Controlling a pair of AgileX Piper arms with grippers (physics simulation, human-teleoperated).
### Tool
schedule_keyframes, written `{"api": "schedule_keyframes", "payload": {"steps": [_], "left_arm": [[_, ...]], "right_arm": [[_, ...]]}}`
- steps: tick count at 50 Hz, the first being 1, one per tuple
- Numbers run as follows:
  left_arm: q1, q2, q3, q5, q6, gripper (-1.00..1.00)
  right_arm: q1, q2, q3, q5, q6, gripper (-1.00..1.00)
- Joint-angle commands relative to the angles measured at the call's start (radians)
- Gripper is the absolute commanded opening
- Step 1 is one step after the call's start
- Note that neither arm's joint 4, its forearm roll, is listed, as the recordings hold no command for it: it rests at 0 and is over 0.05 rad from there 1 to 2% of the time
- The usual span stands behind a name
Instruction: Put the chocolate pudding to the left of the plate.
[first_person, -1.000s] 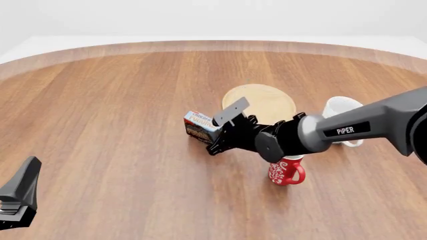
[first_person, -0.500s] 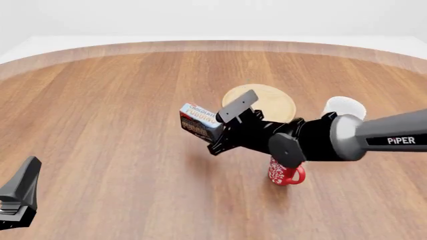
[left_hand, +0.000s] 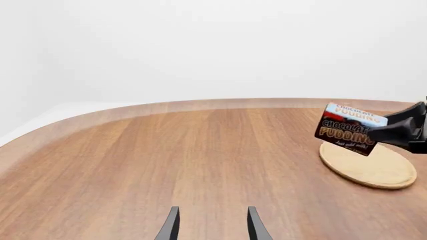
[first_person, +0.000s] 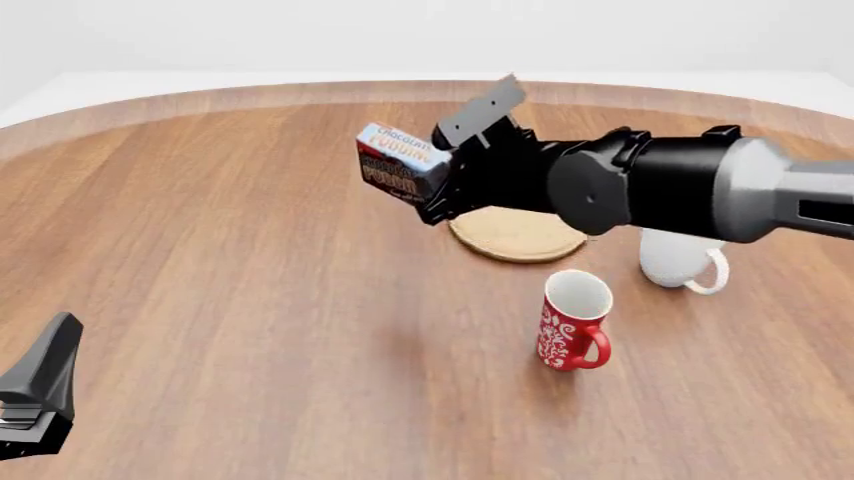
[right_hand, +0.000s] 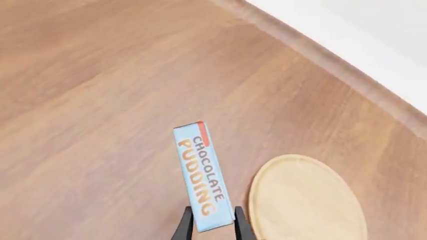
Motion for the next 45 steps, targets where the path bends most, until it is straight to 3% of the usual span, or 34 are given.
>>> {"api": "schedule_keyframes", "payload": {"steps": [1,24,45], "left_arm": [[0.0,0.0,0.0,0.0,0.0,1.0],[0.0,0.0,0.0,0.0,0.0,1.0],[0.0,0.0,0.0,0.0,0.0,1.0]], "right_arm": [[-0.024,0.027,-0.149,0.114,-0.02,-1.0],[-0.088,0.235,-0.428,0.227,-0.029,-1.0],[-0.087,0.434,-0.657,0.36,-0.028,-1.0]]}}
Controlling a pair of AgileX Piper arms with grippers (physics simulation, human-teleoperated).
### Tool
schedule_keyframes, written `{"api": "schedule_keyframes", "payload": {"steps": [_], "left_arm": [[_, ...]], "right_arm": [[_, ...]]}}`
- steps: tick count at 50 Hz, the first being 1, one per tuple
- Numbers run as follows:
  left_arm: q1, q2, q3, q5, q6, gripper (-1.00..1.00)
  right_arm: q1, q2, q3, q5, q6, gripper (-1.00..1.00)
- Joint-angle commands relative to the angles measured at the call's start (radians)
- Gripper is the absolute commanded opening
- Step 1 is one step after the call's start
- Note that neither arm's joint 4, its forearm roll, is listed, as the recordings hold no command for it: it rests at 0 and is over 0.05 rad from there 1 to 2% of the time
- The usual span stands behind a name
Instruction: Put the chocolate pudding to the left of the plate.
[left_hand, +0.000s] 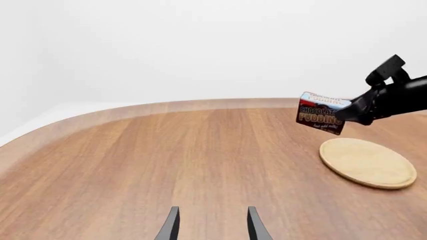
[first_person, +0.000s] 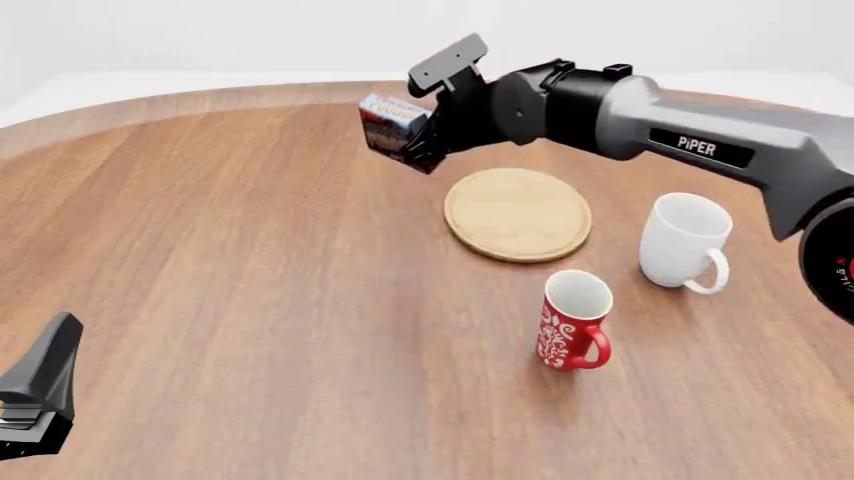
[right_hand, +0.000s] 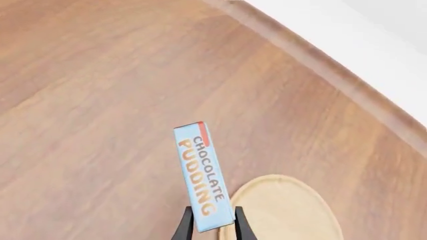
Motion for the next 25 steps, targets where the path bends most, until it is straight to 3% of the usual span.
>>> {"api": "schedule_keyframes", "payload": {"steps": [1,25], "left_arm": [[0.0,0.0,0.0,0.0,0.0,1.0],[0.0,0.0,0.0,0.0,0.0,1.0]], "right_arm": [[-0.01,0.114,-0.147,0.086,0.013,-1.0],[-0.016,0.245,-0.324,0.218,0.015,-1.0]]}}
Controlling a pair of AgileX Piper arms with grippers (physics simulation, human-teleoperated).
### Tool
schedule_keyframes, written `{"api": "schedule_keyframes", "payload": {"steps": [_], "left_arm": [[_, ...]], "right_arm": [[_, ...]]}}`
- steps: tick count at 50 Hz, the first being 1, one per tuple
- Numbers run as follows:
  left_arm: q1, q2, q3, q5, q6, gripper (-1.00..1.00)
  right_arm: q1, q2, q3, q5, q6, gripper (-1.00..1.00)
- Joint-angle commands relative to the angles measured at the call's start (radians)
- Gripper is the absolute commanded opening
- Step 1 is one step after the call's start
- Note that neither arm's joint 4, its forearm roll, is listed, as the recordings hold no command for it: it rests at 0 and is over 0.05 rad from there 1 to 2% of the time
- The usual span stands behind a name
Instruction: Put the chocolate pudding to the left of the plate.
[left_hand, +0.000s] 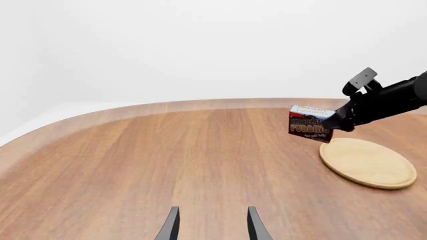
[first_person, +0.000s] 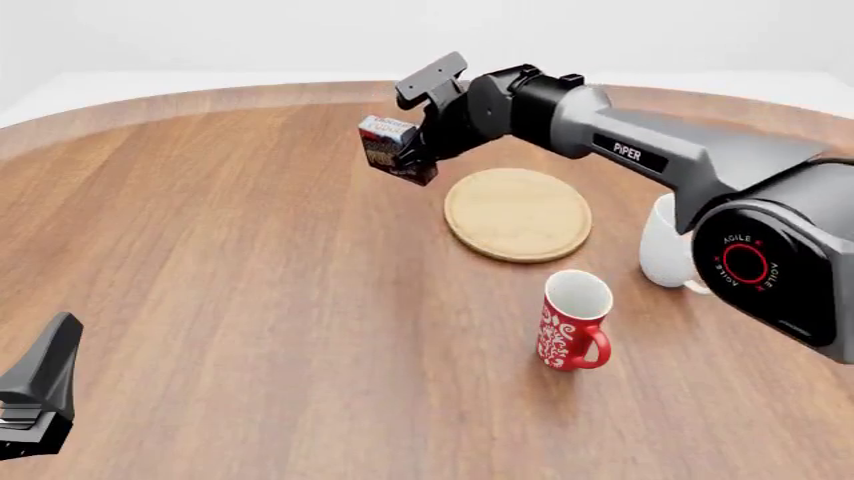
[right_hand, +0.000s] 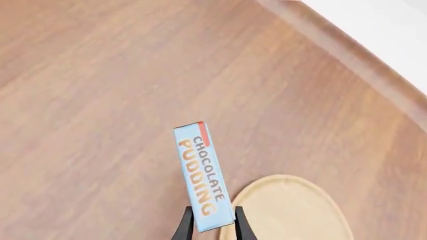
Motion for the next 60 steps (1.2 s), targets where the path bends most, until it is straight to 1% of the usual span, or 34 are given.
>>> {"api": "schedule_keyframes", "payload": {"steps": [1,10,18,28,33,49,51,60], "left_arm": [[0.0,0.0,0.0,0.0,0.0,1.0],[0.0,0.0,0.0,0.0,0.0,1.0],[0.0,0.0,0.0,0.0,0.0,1.0],[0.0,0.0,0.0,0.0,0.0,1.0],[0.0,0.0,0.0,0.0,0.0,1.0],[0.0,0.0,0.0,0.0,0.0,1.0],[0.0,0.0,0.0,0.0,0.0,1.0],[0.0,0.0,0.0,0.0,0.0,1.0]], "right_arm": [[-0.006,0.065,-0.093,0.062,0.013,-1.0],[0.007,0.108,-0.138,0.109,0.023,-1.0],[0.025,0.11,-0.125,0.103,0.043,-1.0],[0.033,0.132,-0.158,0.128,0.061,-1.0],[0.029,0.17,-0.218,0.183,0.054,-1.0],[0.022,0.241,-0.335,0.28,0.06,-1.0],[0.02,0.247,-0.348,0.285,0.059,-1.0],[0.028,0.242,-0.34,0.28,0.085,-1.0]]}}
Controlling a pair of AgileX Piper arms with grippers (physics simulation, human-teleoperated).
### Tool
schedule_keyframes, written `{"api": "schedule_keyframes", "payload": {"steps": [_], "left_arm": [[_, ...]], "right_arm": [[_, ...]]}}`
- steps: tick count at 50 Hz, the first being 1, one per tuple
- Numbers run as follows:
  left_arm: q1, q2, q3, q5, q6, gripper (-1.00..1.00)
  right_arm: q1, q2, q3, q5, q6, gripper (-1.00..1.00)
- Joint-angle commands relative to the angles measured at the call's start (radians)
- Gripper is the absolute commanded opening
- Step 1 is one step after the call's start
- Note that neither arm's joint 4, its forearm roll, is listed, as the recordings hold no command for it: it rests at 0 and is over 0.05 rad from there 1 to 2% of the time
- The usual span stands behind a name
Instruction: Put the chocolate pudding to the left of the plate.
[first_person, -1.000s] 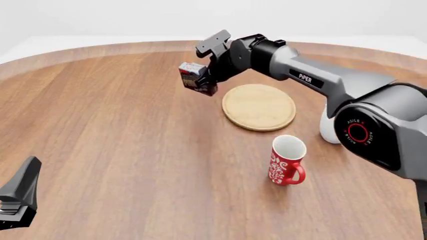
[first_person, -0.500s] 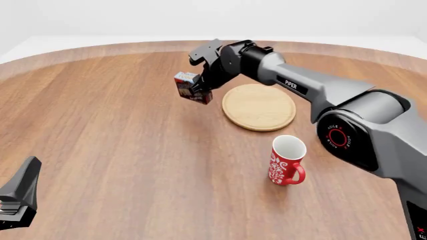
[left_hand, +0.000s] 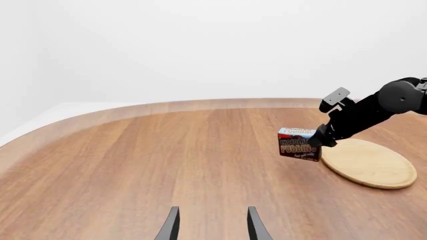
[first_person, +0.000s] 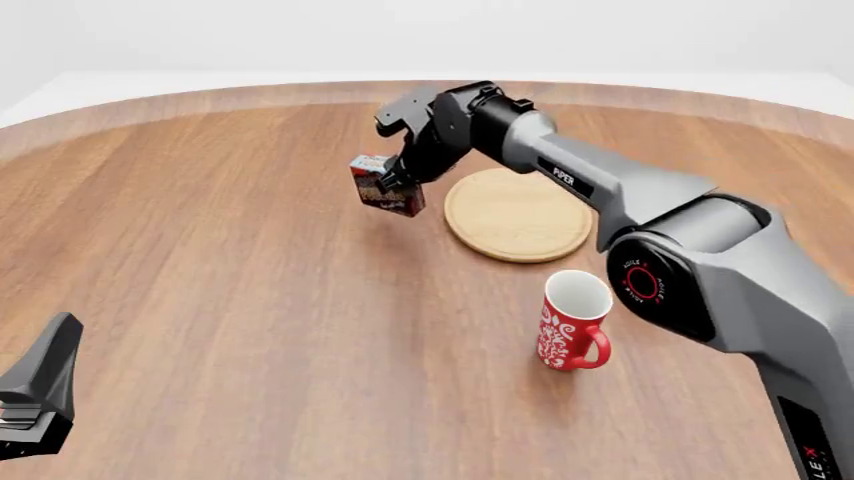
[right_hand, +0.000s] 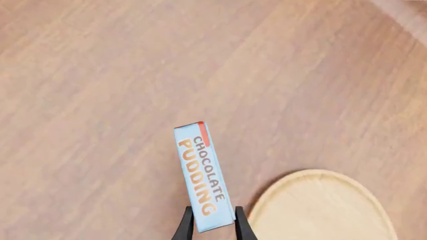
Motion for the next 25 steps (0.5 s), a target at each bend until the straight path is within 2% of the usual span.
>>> {"api": "schedule_keyframes", "payload": {"steps": [1,14,25], "left_arm": [[0.0,0.0,0.0,0.0,0.0,1.0],[0.0,0.0,0.0,0.0,0.0,1.0],[0.0,0.0,0.0,0.0,0.0,1.0]], "right_arm": [[0.003,0.014,-0.03,0.021,0.033,-1.0],[0.001,0.029,-0.057,0.039,0.039,-1.0],[-0.009,0.074,-0.135,0.098,0.027,-1.0]]}}
